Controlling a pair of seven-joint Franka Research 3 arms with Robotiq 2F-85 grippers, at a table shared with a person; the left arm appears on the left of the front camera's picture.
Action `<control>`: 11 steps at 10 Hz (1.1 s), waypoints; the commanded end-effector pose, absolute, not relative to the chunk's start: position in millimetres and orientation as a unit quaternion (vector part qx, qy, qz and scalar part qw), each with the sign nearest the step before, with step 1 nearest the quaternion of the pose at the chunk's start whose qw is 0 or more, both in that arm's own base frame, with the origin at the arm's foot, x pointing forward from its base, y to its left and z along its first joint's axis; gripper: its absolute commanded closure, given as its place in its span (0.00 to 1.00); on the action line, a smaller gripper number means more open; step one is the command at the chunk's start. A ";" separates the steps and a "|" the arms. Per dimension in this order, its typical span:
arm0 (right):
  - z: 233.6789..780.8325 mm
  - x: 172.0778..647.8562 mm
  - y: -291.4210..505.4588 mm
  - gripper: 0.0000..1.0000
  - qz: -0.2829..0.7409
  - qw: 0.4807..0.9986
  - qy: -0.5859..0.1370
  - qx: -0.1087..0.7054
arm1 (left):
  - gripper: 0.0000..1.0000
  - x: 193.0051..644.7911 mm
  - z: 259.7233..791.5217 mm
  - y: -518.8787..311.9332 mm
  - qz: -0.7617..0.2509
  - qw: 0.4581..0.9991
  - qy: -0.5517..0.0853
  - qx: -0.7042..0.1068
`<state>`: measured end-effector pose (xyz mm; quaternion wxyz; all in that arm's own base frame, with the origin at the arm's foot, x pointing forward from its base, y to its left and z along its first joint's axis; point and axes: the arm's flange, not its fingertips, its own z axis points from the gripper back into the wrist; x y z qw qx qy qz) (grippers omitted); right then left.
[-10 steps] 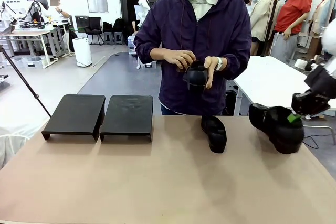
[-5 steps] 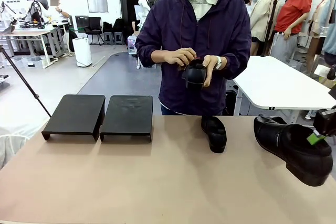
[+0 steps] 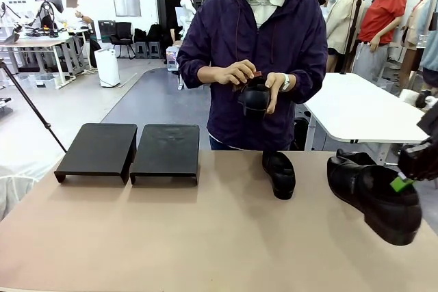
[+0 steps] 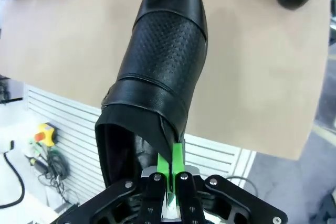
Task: Organize the shoes by placing them on the stand.
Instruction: Pick up one Shoe and place it in the middle of the table.
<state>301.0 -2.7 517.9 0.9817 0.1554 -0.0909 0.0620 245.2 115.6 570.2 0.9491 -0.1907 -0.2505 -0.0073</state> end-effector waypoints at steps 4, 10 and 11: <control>488.6 265.8 142.0 1.00 -0.003 0.986 -0.090 0.143 | 0.00 245.0 569.7 117.1 -0.011 0.949 -0.251 -0.189; 384.7 297.5 291.4 1.00 0.046 0.983 -0.045 0.170 | 0.00 245.0 569.7 117.1 -0.011 0.949 -0.251 -0.189; 374.4 304.6 298.5 1.00 0.029 0.984 -0.053 0.166 | 0.00 245.0 569.7 117.1 -0.011 0.949 -0.251 -0.189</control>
